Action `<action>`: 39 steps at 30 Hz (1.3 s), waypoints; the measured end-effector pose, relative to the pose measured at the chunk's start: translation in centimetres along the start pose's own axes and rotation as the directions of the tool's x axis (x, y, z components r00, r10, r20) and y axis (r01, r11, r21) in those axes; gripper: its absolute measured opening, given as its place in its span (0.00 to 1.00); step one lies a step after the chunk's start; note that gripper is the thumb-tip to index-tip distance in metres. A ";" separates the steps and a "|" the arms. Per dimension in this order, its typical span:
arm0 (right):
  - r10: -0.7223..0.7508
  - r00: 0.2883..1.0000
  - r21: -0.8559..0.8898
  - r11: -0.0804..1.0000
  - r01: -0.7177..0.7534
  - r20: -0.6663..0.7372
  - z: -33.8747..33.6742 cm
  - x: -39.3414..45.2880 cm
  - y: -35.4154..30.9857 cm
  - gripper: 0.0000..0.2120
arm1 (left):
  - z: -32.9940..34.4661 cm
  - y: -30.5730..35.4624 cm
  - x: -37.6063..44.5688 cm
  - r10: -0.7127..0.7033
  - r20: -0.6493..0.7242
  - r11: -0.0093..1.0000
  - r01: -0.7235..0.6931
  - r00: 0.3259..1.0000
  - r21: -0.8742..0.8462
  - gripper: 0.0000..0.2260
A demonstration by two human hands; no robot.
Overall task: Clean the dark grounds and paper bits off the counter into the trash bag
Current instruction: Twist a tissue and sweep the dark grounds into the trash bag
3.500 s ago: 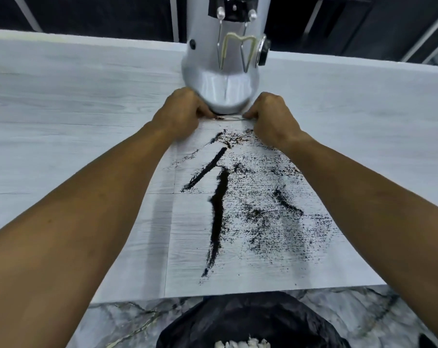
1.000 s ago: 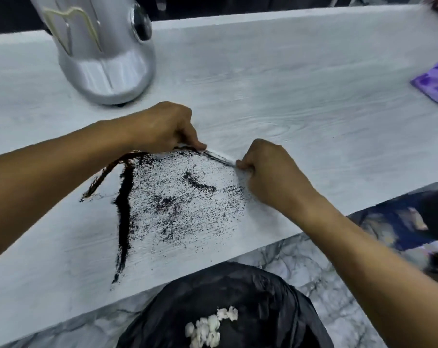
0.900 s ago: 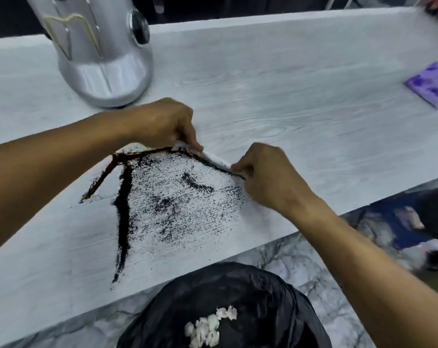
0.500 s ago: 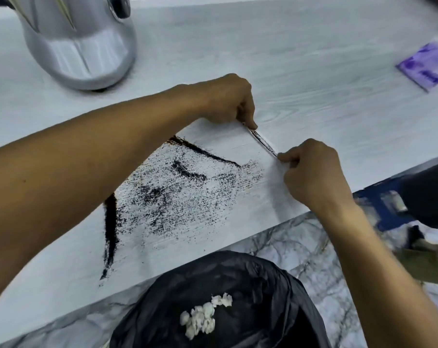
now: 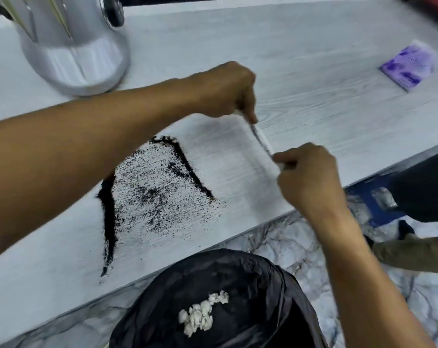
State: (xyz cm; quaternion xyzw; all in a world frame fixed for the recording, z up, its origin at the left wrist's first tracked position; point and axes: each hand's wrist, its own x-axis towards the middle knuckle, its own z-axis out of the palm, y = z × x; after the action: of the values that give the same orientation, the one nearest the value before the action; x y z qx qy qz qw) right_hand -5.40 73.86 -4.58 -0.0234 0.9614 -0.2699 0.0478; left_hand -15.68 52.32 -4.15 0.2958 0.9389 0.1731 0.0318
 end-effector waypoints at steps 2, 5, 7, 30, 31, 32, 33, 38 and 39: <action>0.043 0.998 -0.048 0.998 -0.046 -0.053 -1.5 1.6 1.9 0.22 | 1.8 1.1 3.5 -0.022 -0.035 1.000 0.021 0.999 -0.018 0.07; 0.125 0.986 -0.070 0.989 -0.133 -0.111 -1.9 3.7 4.1 0.19 | 4.5 2.1 6.9 -0.134 -0.046 0.981 0.126 0.990 -0.145 0.04; 0.142 0.983 -0.060 0.987 -0.149 -0.117 -1.3 4.5 4.5 0.17 | 5.6 1.7 7.6 -0.159 -0.043 0.969 0.148 0.986 -0.198 0.05; 0.054 0.996 -0.164 0.984 -0.065 -0.070 0.5 -2.4 5.2 0.21 | 5.3 4.4 3.1 -0.058 0.087 0.994 0.066 0.995 -0.088 0.03; 0.028 0.997 -0.173 0.984 -0.041 -0.075 1.1 -2.9 5.2 0.20 | 5.5 4.0 2.8 -0.077 0.099 0.992 0.087 0.992 -0.093 0.03; -0.008 0.996 -0.172 0.985 -0.007 -0.086 1.8 -3.6 4.7 0.19 | 5.4 3.5 2.2 -0.080 0.107 0.992 0.090 0.991 -0.092 0.03; -0.050 0.994 -0.166 0.986 0.034 -0.093 2.7 -4.4 3.8 0.19 | 5.0 2.8 1.2 -0.072 0.128 0.993 0.084 0.989 -0.087 0.04; -0.260 0.962 -0.123 0.956 0.268 0.079 7.3 -7.6 -2.3 0.10 | 2.3 -0.3 -5.8 -0.147 0.257 0.987 0.158 0.955 -0.022 0.07; -0.277 0.955 -0.091 0.954 0.287 0.109 7.4 -7.1 -3.0 0.10 | 1.6 -0.6 -6.4 -0.173 0.270 0.984 0.178 0.947 0.004 0.09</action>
State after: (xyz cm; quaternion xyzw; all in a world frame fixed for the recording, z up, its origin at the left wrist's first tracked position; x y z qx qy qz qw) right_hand 2.45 67.99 -8.74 -0.1757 0.9578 -0.2213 0.0532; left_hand -10.50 48.69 -6.12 0.2315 0.9467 0.1371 0.1772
